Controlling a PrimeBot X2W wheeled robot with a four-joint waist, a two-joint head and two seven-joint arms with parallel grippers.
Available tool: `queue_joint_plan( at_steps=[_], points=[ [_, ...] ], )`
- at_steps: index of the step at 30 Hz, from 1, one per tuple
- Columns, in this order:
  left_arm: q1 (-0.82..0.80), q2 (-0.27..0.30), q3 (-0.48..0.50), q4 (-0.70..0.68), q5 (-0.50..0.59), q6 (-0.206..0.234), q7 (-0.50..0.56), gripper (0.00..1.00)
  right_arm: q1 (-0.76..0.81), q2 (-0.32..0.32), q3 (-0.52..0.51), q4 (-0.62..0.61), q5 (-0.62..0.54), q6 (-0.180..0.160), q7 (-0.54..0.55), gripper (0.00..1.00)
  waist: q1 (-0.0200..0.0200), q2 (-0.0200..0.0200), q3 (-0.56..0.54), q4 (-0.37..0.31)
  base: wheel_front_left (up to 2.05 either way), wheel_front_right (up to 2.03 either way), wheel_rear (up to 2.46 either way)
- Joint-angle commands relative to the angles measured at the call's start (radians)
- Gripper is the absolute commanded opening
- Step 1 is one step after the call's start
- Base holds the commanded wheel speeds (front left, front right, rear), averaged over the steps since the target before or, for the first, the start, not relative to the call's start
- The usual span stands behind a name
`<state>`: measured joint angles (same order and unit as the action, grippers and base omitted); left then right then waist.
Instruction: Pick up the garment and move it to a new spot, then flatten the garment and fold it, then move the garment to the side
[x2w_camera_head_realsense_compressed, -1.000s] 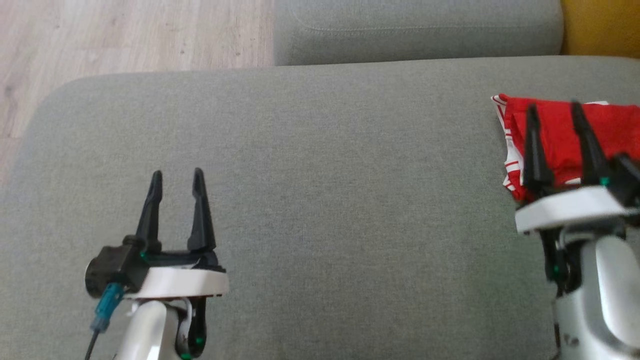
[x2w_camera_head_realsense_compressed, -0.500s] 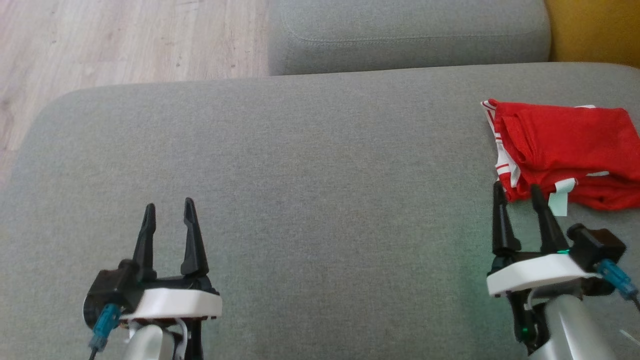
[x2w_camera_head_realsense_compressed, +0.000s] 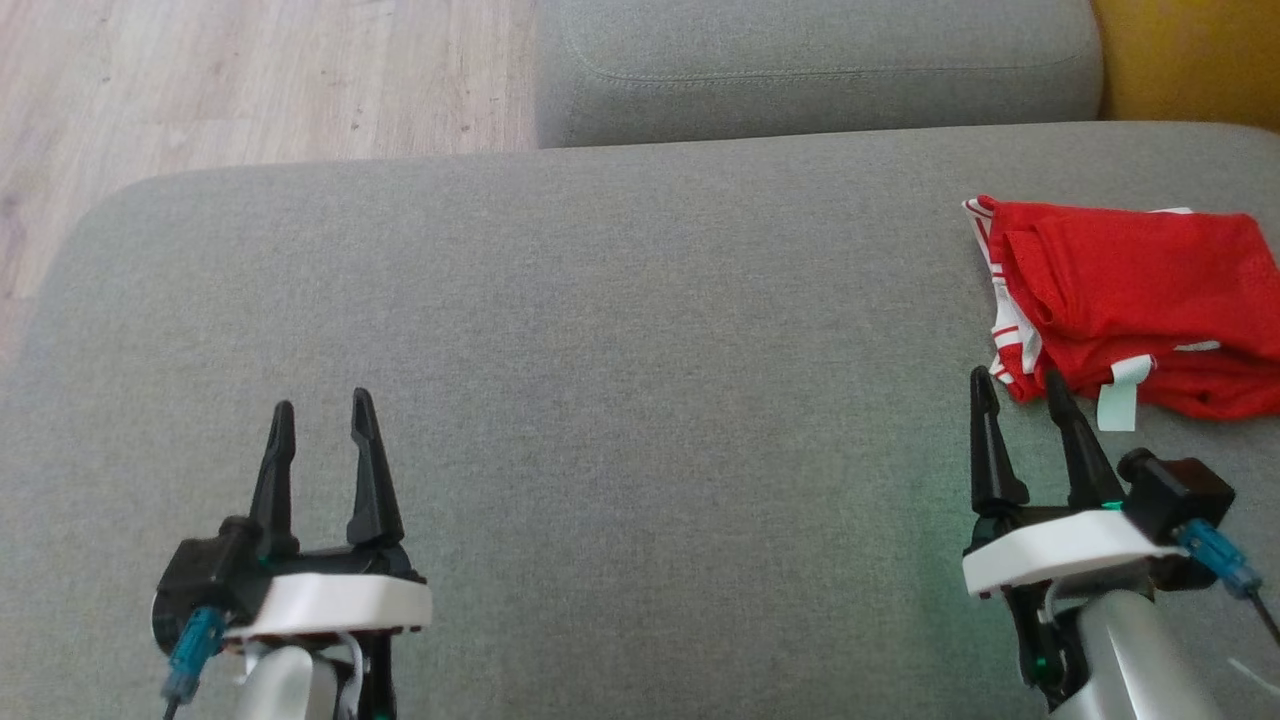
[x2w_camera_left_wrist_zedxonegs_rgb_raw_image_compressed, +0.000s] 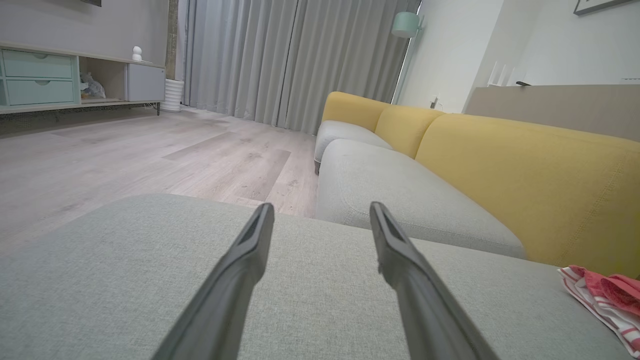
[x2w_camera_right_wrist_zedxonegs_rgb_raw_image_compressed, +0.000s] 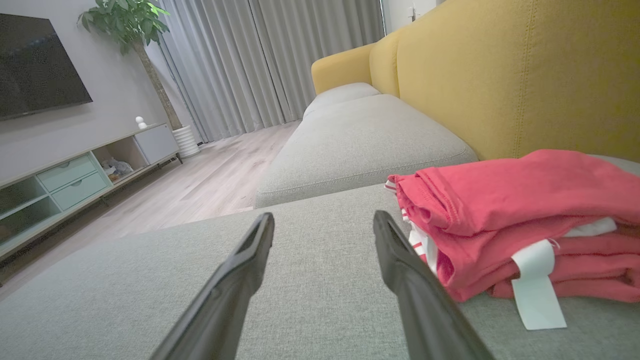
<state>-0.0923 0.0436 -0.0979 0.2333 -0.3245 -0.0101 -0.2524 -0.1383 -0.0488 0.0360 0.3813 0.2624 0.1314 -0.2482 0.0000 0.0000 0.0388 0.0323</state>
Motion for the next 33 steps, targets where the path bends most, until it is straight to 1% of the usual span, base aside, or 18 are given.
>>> queue_joint_plan(
  at_steps=[1, 13, 19, 26, 27, 31, 33],
  points=[
    [-0.018, 0.007, 0.036, -0.036, -0.001, -0.002, -0.009, 1.0, -0.042, -0.001, 0.027, -0.037, -0.006, -0.001, -0.013, 1.0, 0.0, 0.0, 0.0, 0.0, 0.0, 0.0, 0.0],
    [-0.016, 0.007, 0.053, -0.049, -0.027, -0.014, -0.009, 1.0, -0.044, -0.001, 0.033, -0.039, -0.002, -0.001, -0.013, 1.0, 0.0, 0.0, -0.001, 0.002, 0.0, 0.0, 0.0],
    [-0.012, 0.007, 0.058, -0.053, -0.03, -0.008, -0.009, 1.0, -0.043, -0.001, 0.039, -0.038, -0.004, -0.001, -0.013, 1.0, 0.0, 0.0, -0.006, 0.002, 0.0, 0.0, 0.0],
    [-0.006, 0.007, 0.052, -0.028, -0.076, -0.014, -0.009, 1.0, -0.043, -0.001, 0.038, -0.039, -0.007, -0.001, -0.013, 1.0, 0.0, 0.0, -0.012, -0.002, 0.0, 0.0, 0.0],
    [0.02, 0.0, 0.022, 0.003, -0.079, -0.012, 0.0, 0.0, 0.0, 0.0, 0.016, -0.003, 0.0, 0.0, -0.003, 0.0, 0.0, 0.0, -0.012, -0.002, 0.0, 0.0, 0.0],
    [0.041, -0.001, 0.021, 0.062, -0.083, -0.011, 0.006, 0.0, 0.032, 0.002, 0.017, 0.05, 0.005, 0.0, 0.001, 0.0, 0.0, 0.0, -0.012, -0.003, 0.0, 0.0, 0.0],
    [0.039, -0.001, 0.025, 0.063, -0.103, -0.013, 0.013, 0.0, 0.031, 0.002, 0.014, 0.047, 0.026, 0.0, 0.007, 0.0, 0.0, 0.0, -0.013, -0.003, 0.0, 0.0, 0.0]
  ],
)
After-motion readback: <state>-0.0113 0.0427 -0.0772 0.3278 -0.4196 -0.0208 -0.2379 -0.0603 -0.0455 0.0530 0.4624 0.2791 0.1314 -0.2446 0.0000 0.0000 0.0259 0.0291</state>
